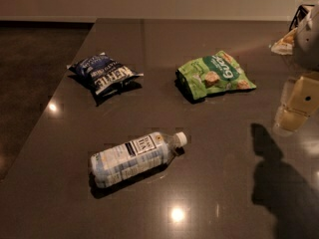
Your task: Move blue plastic bottle near green rice chip bag
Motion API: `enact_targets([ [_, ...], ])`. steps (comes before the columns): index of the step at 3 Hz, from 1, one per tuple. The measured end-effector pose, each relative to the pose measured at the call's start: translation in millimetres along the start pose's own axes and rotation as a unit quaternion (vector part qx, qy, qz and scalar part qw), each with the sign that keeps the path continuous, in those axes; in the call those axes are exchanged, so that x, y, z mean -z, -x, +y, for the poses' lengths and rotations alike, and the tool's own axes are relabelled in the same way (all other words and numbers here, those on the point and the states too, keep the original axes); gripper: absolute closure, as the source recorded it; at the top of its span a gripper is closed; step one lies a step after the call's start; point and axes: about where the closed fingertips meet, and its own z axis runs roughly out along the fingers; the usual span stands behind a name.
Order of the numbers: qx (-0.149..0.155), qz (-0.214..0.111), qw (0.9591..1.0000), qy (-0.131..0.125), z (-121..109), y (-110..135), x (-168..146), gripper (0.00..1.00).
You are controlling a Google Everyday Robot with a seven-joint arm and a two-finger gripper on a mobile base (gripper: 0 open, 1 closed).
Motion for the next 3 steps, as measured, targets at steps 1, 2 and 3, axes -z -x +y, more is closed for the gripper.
enact_targets([
  [1, 0.0, 0.0, 1.0, 0.0, 0, 0, 0, 0.0],
  [2, 0.031, -0.009, 0.9994, 0.009, 7, 17, -6, 0.0],
  [3, 0.083, -0.029, 0.9956, 0.033, 24, 54, -26, 0.0],
])
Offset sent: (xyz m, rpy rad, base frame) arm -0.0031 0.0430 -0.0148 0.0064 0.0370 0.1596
